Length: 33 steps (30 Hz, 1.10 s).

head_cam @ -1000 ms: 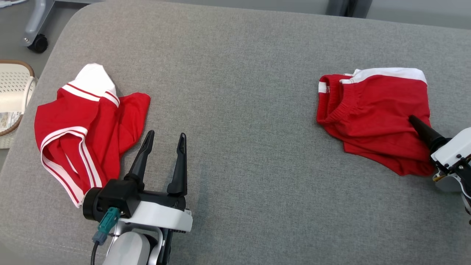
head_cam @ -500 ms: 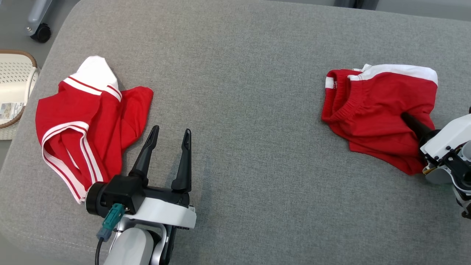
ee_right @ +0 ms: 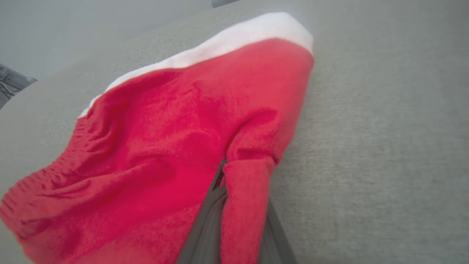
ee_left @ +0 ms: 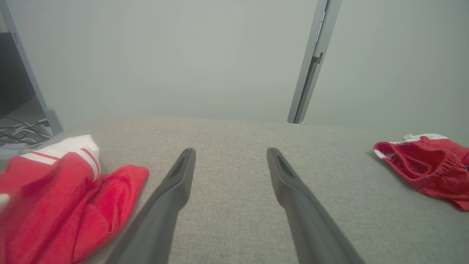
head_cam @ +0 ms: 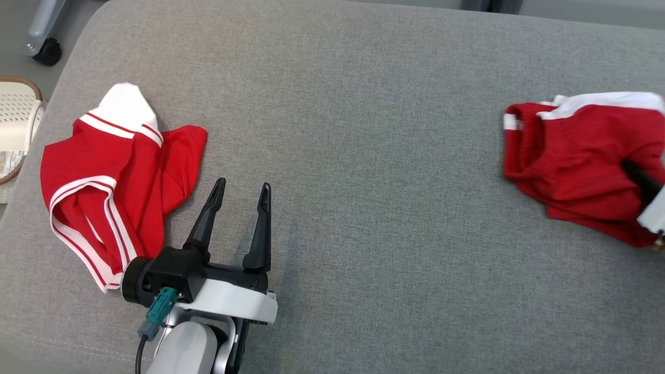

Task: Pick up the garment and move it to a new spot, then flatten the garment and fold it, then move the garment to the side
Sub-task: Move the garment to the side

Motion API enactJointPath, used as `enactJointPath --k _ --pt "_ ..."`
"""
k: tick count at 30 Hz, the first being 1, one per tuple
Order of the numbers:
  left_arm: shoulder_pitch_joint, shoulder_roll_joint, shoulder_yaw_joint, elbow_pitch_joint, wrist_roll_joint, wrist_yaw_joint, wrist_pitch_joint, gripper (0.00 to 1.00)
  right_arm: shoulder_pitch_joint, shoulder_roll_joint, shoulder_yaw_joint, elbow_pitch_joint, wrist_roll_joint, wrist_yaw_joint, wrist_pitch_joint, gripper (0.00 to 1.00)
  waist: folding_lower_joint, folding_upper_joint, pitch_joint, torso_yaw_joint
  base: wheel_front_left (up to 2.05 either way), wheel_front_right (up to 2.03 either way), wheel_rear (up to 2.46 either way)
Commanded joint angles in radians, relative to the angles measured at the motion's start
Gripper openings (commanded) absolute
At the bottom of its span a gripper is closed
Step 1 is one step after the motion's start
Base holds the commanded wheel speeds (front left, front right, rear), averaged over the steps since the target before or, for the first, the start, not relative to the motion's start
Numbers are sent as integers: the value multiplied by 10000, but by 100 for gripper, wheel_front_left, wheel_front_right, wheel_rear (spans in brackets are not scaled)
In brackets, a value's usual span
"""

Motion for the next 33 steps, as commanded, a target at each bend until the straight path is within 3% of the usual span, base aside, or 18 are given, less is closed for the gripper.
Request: enactJointPath --k 1,5,15,21,33 --pt "-199 37 20 -21 51 31 -6 100 -183 -357 129 120 -183 3 -110 0 0 0 62 -28 0 0 0" --pt "-232 39 34 -40 59 44 -6 100 -433 -1071 533 469 -583 3 -222 0 0 0 229 -86 0 0 0" --pt "-413 37 99 -8 127 2 -6 100 -965 -2157 1286 1677 -1497 1 -471 0 0 0 465 -159 0 0 0" --pt "-470 37 131 -9 183 -29 -6 100 -1501 -2450 1612 2798 -2295 1 -827 0 0 0 606 -193 0 0 0" --pt "-567 37 176 -10 268 -71 -6 100 -2728 -2205 1951 5415 -4035 1 -1772 0 0 0 828 -212 0 0 0"
